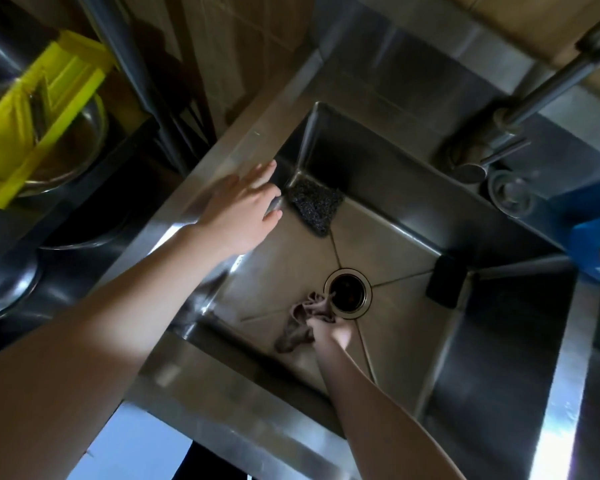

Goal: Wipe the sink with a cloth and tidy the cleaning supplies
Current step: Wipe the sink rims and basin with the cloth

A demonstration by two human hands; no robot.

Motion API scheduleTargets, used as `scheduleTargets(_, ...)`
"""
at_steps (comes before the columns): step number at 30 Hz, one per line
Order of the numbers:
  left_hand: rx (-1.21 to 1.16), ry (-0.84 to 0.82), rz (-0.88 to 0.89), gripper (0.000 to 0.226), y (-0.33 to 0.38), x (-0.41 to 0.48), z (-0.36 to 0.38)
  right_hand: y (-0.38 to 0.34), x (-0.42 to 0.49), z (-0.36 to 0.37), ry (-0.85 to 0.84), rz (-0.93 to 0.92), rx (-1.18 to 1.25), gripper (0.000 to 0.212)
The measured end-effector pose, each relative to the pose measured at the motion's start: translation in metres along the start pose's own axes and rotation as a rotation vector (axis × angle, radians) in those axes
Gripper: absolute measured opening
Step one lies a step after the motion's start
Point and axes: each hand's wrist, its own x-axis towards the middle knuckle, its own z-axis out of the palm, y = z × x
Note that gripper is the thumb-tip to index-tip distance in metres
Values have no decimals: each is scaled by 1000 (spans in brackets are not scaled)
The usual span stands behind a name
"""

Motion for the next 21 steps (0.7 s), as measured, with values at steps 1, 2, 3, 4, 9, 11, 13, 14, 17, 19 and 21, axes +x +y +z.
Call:
scheduleTargets(1,5,0,16,33,-1,-6,-1,-4,-3,4,22,13,18,31)
scheduleTargets(2,10,0,27,32,-2,-12,-2,-7,-7,6,28,16,31,33)
scheduleTargets(3,13,0,28,32,-2,-18,-3,-11,-13,6,24,0,28,32)
scheduleTargets(4,15,4,20,33,-3,-25,-4,-14,-18,4,16,-28,5,30)
scheduleTargets(9,-11,41,-16,34,-6,-54,-10,-26,-49,-12,-2,-177,-122,23)
scheduleTargets(11,-37,44,-33,33,-5,-65,-15,-32,-62,-20,4,-218,-141,22)
scheduleTargets(13,-53,32,-54,33,-5,-74,-22,-36,-75,-27,5,-247,-167,21)
scheduleTargets(14,-57,20,-65,34,-5,-78,-27,-37,-82,-30,4,-268,-183,21)
scheduleTargets(17,-62,41,-57,33,-7,-87,-42,-42,-99,-38,3,-346,-213,20)
scheduleTargets(19,-77,74,-78,29,-7,-93,-55,-46,-109,-42,1,-399,-209,19)
scheduleTargets(21,-77,75,-101,27,-8,-98,-66,-50,-120,-46,5,-436,-196,18)
